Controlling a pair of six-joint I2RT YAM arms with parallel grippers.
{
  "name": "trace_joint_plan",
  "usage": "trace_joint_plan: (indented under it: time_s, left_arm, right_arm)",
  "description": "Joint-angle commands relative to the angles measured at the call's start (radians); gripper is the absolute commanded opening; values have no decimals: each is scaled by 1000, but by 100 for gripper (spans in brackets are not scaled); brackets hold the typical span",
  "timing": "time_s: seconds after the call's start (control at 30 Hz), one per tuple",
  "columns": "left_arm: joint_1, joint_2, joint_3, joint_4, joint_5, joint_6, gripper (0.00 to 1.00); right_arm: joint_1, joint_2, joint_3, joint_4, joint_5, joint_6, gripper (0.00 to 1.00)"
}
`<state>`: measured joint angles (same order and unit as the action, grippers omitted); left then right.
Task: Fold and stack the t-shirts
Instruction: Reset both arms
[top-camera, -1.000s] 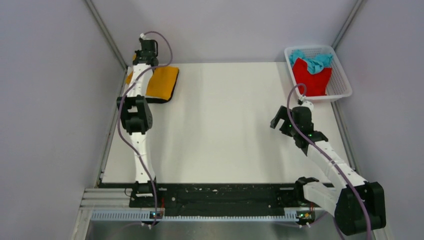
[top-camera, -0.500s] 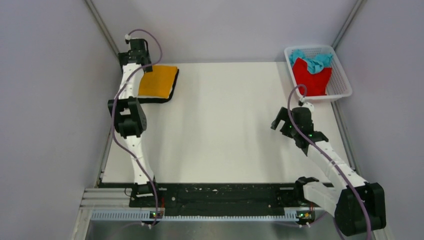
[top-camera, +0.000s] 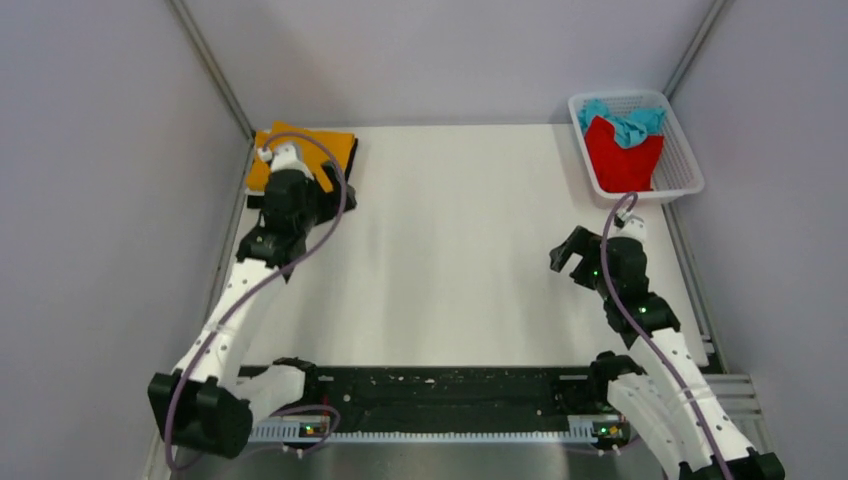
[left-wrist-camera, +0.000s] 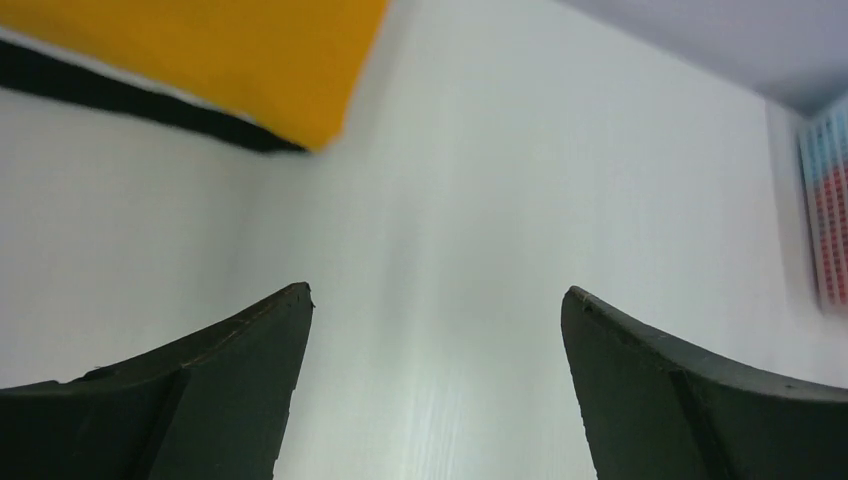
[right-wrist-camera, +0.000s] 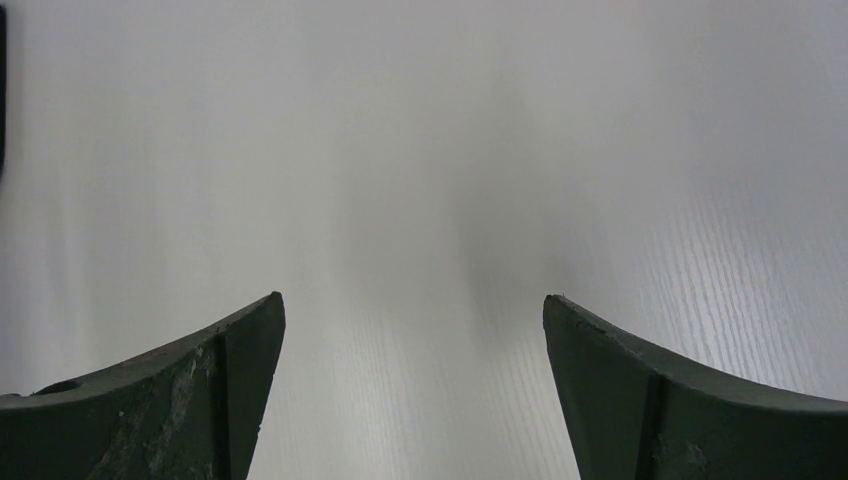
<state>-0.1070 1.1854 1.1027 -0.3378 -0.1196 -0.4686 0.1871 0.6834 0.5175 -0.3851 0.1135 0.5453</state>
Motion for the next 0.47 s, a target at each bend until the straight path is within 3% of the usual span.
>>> trace_joint_plan:
  time_s: [0.0, 0.13, 0.27, 0.43]
  left_arm:
    - [-162, -223, -307, 11, -25, -117, 99]
    - [-216, -456, -535, -31, 1, -155, 99]
    - [-216, -612, -570, -122, -99, -169, 99]
    - [-217, -641, -590, -87, -51, -159, 99]
  right_arm:
    - [-4, -83, -22, -33, 22, -14, 99]
    - [-4, -127, -40, -36, 41, -17, 99]
    - [-4, -194, -75, -13, 45, -7, 99]
    - [-4, -247, -86, -12, 30, 1, 99]
